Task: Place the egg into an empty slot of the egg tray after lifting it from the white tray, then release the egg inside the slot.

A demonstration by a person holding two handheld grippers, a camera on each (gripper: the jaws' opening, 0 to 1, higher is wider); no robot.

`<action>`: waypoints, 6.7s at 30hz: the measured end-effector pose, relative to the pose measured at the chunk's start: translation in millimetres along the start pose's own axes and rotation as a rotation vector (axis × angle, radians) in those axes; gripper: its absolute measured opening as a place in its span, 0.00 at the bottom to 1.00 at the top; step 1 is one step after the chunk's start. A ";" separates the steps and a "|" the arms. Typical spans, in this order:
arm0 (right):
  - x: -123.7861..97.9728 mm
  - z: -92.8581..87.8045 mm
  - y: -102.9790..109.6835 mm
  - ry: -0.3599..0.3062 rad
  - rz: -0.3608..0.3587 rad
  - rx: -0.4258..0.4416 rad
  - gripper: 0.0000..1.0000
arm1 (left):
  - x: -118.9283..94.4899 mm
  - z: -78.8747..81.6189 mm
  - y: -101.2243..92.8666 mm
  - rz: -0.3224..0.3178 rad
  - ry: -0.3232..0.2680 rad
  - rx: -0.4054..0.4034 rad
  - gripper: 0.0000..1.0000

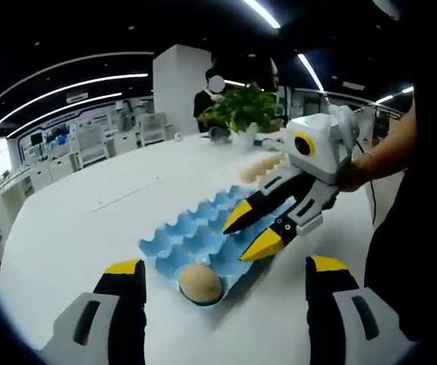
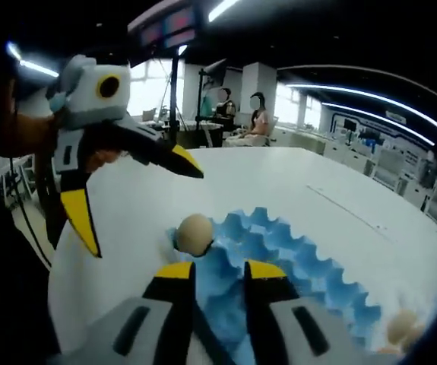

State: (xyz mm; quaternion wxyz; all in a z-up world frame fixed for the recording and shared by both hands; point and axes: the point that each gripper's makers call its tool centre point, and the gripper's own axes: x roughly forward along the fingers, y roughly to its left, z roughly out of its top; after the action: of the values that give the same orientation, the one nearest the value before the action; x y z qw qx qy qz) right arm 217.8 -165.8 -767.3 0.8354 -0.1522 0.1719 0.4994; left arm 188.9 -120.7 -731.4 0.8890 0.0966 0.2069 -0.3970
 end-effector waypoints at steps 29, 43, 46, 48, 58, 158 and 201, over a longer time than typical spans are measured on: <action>-182.1 -94.5 -125.8 0.029 -0.675 0.337 0.25 | 3.7 -5.5 2.1 0.007 0.026 -0.004 0.82; -176.7 -111.4 -124.9 0.089 -0.661 0.388 0.26 | 0.6 5.1 6.6 0.019 0.006 -0.079 0.78; -176.4 -111.6 -125.8 0.090 -0.661 0.387 0.26 | 1.6 2.0 7.2 0.018 0.020 -0.070 0.79; -176.2 -111.8 -125.9 0.091 -0.659 0.378 0.26 | 1.8 0.6 7.2 0.018 0.027 -0.066 0.79; -174.1 -111.4 -127.1 0.086 -0.643 0.358 0.26 | 3.7 1.2 -0.1 -0.026 0.011 -0.111 0.90; -155.7 -32.5 -84.4 -0.070 -0.470 0.408 0.24 | -21.3 10.0 -6.3 0.005 0.071 -0.067 0.99; -9.6 28.3 4.3 -0.074 -0.028 0.218 0.24 | -16.3 2.7 -1.1 -0.015 0.097 -0.025 0.94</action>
State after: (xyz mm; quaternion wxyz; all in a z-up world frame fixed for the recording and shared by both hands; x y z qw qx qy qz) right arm 213.5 -159.3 -738.1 0.8596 -0.0443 0.1919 0.4714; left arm 179.2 -111.5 -721.8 0.8760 0.1029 0.2555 -0.3959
